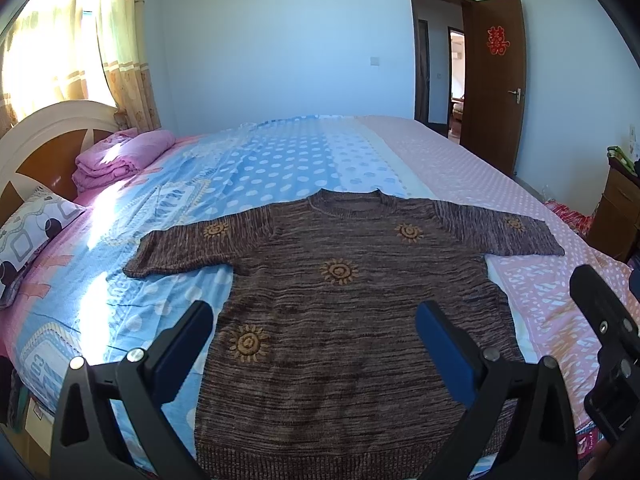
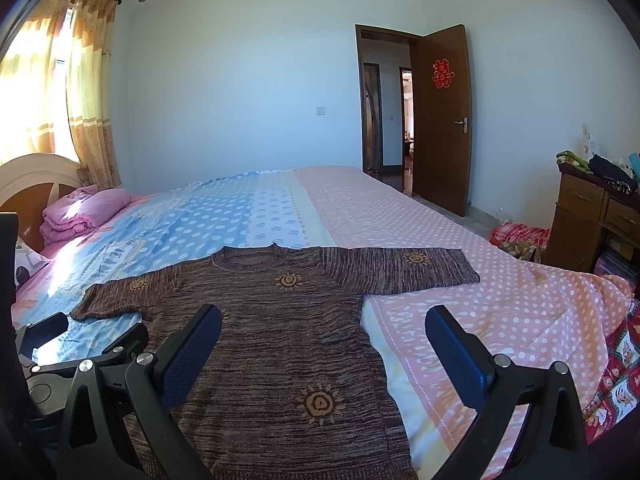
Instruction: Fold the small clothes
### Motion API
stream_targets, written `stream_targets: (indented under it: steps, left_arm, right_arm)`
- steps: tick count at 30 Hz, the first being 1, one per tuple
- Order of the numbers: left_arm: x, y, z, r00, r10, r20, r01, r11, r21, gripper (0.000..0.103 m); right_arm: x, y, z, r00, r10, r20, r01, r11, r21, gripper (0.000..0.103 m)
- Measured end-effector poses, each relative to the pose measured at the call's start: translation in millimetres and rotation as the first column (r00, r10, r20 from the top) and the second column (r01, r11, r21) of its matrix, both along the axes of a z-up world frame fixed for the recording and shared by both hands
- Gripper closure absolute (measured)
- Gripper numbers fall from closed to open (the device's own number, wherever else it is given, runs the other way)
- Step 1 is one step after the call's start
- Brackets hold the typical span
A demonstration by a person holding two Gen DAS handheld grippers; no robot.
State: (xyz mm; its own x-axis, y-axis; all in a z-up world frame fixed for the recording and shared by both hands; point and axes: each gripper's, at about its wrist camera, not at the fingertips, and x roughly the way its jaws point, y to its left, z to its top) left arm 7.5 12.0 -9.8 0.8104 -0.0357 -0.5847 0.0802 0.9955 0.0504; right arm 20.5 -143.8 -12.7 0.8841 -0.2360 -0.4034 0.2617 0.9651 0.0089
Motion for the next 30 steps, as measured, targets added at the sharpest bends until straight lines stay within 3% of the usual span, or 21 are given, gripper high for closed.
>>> stream_targets:
  steps: [19, 30]
  left_arm:
    - [3, 0, -5, 1.0, 0.003, -0.016, -0.003, 1.0, -0.005, 0.0]
    - [26, 1, -18, 0.999, 0.014, -0.048, -0.014, 1.0, 0.003, 0.0]
  right_arm:
    - [5, 0, -5, 1.0, 0.004, -0.012, -0.004, 1.0, 0.013, 0.001]
    - [33, -12, -22, 0.998, 0.013, -0.065, -0.01, 0.999, 0.053, 0.001]
